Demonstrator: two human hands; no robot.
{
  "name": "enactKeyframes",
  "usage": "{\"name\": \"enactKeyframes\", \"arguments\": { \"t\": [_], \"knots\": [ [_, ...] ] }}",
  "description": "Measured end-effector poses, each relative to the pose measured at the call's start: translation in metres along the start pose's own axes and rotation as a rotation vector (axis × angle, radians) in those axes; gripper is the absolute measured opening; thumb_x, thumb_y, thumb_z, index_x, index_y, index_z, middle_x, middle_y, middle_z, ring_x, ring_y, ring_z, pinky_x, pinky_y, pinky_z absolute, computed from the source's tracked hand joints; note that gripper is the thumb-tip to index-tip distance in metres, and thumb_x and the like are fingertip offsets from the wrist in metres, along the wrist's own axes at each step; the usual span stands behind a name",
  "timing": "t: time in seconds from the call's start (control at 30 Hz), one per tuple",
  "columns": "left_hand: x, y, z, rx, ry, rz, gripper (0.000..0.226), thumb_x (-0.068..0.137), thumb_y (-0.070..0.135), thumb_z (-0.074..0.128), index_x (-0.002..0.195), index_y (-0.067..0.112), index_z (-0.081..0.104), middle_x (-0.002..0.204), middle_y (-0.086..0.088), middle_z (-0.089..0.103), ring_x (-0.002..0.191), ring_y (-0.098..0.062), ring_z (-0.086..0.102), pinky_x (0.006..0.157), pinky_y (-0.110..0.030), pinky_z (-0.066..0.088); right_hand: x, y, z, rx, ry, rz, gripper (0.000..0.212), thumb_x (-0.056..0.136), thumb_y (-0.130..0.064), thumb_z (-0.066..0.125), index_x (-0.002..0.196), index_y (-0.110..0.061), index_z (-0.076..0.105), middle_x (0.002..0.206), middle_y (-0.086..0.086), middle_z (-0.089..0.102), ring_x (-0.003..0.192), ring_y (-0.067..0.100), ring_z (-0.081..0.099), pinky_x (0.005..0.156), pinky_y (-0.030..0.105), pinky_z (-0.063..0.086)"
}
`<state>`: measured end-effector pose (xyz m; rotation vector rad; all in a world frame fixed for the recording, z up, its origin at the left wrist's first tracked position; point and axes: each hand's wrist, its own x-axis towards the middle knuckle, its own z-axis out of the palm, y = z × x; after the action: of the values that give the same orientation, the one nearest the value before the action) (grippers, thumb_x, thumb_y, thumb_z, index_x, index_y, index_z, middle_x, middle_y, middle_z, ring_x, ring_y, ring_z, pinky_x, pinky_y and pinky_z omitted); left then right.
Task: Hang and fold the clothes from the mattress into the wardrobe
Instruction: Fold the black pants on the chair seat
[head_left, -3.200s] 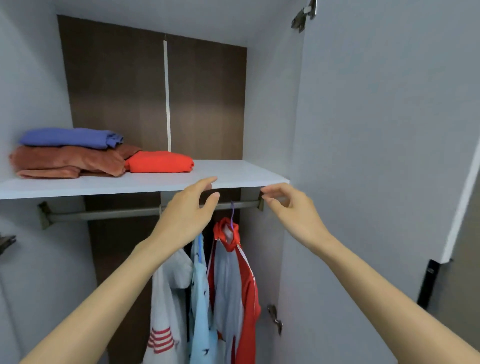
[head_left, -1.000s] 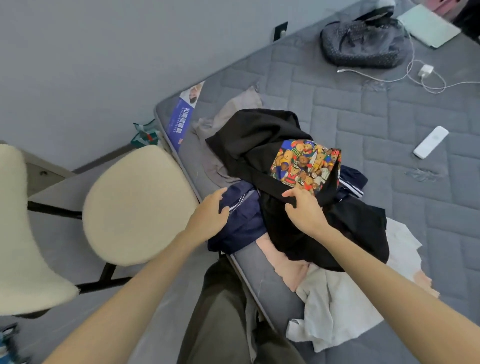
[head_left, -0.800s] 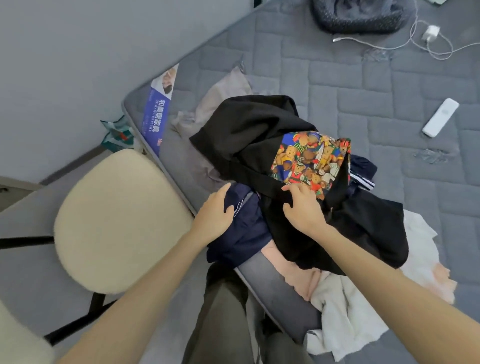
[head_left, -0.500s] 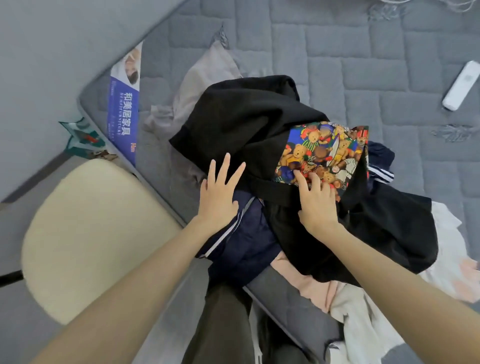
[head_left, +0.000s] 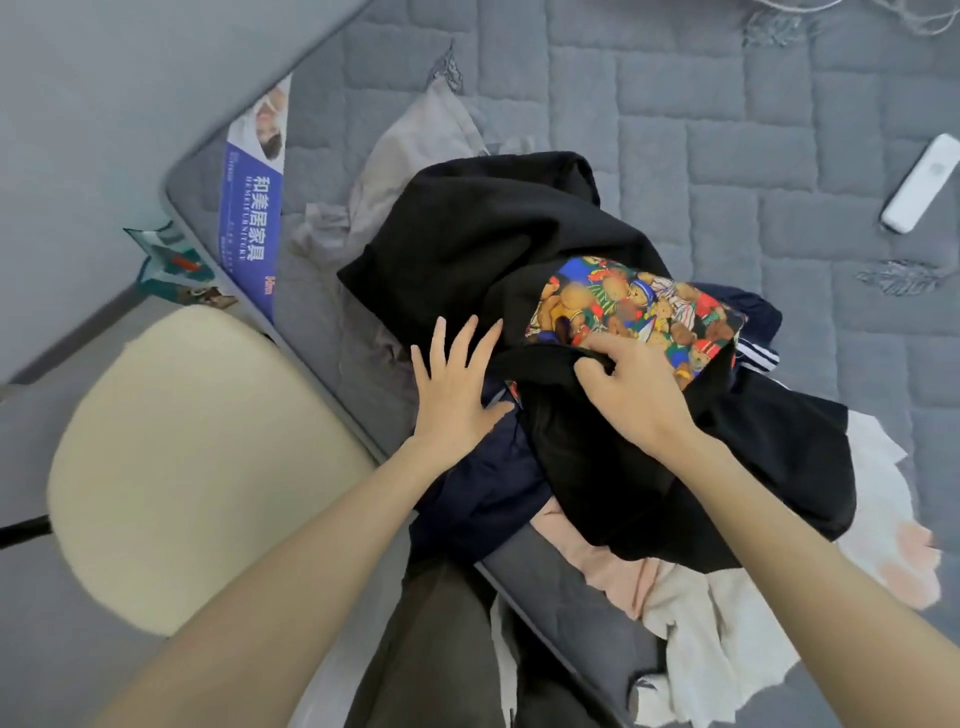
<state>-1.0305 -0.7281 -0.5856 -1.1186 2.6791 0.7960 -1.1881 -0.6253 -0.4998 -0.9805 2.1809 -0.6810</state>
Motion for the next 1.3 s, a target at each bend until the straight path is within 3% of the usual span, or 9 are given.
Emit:
{"name": "enactKeyframes", "arguments": {
  "t": [0.17,0.23,0.3,0.5,0.77,0.87,0.97,1.07,1.3],
  "knots": [
    [-0.02,0.004,-0.029,-0.133,0.214,0.01,0.047,0.086,0.008,0.056,0.13,0.022,0.054,0.115,-0.001,0.063,0.111,-0.025,0.056,0.109,-0.048,0.025,-0.033,-0.027,-0.022,0.166,-0.049,-0.107,0.017,0.085,-0.017,0.053,0.068,-0.013,0.053,0.063,0.002,0.051,0.061,0.012,0.045,0.058,0.031,0.037],
    [-0.032,-0.003,-0.04,-0.055,0.261,0.04,0.05,0.082,0.001,0.055,0.126,0.024,0.059,0.11,-0.002,0.063,0.097,-0.028,0.058,0.088,-0.042,0.042,-0.05,-0.033,-0.024,0.098,-0.141,-0.171,0.004,0.086,-0.023,0.063,0.086,-0.022,0.059,0.078,-0.008,0.062,0.073,0.005,0.055,0.065,0.022,0.044],
    [-0.049,-0.017,-0.053,0.06,0.341,0.066,0.047,0.081,0.007,0.05,0.121,0.027,0.064,0.104,-0.001,0.064,0.087,-0.028,0.057,0.074,-0.037,0.043,-0.066,-0.039,-0.021,-0.069,-0.229,-0.253,0.027,0.082,-0.031,0.07,0.106,-0.026,0.058,0.095,-0.011,0.065,0.086,0.006,0.058,0.073,0.023,0.048],
    [-0.113,-0.08,-0.106,0.34,0.522,0.108,0.055,0.063,-0.015,0.06,0.102,0.021,0.075,0.09,-0.003,0.069,0.084,-0.029,0.062,0.089,-0.036,0.042,-0.103,-0.101,0.026,-0.121,-0.385,-0.372,0.038,0.088,-0.027,0.064,0.124,-0.02,0.054,0.106,-0.004,0.064,0.095,0.014,0.059,0.077,0.027,0.046],
    [-0.199,-0.19,-0.168,0.353,0.391,-0.093,0.054,0.073,-0.023,0.058,0.11,0.014,0.072,0.108,-0.008,0.07,0.112,-0.028,0.057,0.114,-0.046,0.017,-0.127,-0.21,0.125,-0.028,-0.497,-0.304,0.027,0.087,-0.027,0.064,0.11,-0.014,0.057,0.098,0.003,0.066,0.086,0.017,0.062,0.076,0.035,0.052],
    [-0.236,-0.255,-0.185,0.358,0.404,-0.203,0.049,0.071,-0.025,0.057,0.104,0.007,0.073,0.105,-0.013,0.071,0.11,-0.031,0.06,0.115,-0.053,0.012,-0.135,-0.256,0.19,0.035,-0.574,-0.297,0.025,0.087,-0.025,0.066,0.11,-0.018,0.057,0.098,-0.007,0.063,0.087,0.008,0.059,0.07,0.018,0.048],
    [-0.272,-0.308,-0.197,0.361,0.206,-0.391,0.054,0.084,-0.013,0.05,0.131,0.012,0.056,0.136,-0.012,0.054,0.132,-0.026,0.041,0.117,-0.052,-0.004,-0.145,-0.286,0.257,0.111,-0.721,-0.172,0.028,0.089,-0.024,0.064,0.115,-0.017,0.056,0.105,-0.005,0.063,0.094,0.011,0.06,0.078,0.023,0.051],
    [-0.302,-0.331,-0.199,0.383,-0.089,-0.524,0.08,0.084,-0.005,0.056,0.151,0.022,0.021,0.158,-0.006,0.017,0.145,-0.021,0.015,0.117,-0.052,0.002,-0.15,-0.297,0.303,0.081,-0.925,-0.041,0.044,0.093,-0.028,0.059,0.133,-0.017,0.048,0.123,-0.005,0.056,0.108,0.013,0.058,0.085,0.026,0.052],
    [-0.289,-0.32,-0.17,0.172,-0.137,-0.471,0.08,0.087,-0.005,0.053,0.151,0.027,0.018,0.159,-0.002,0.014,0.146,-0.024,0.013,0.118,-0.048,0.011,-0.124,-0.278,0.295,-0.166,-0.775,-0.009,0.025,0.096,-0.02,0.05,0.118,-0.017,0.063,0.115,0.002,0.066,0.102,0.017,0.063,0.085,0.025,0.05]
  ]
}}
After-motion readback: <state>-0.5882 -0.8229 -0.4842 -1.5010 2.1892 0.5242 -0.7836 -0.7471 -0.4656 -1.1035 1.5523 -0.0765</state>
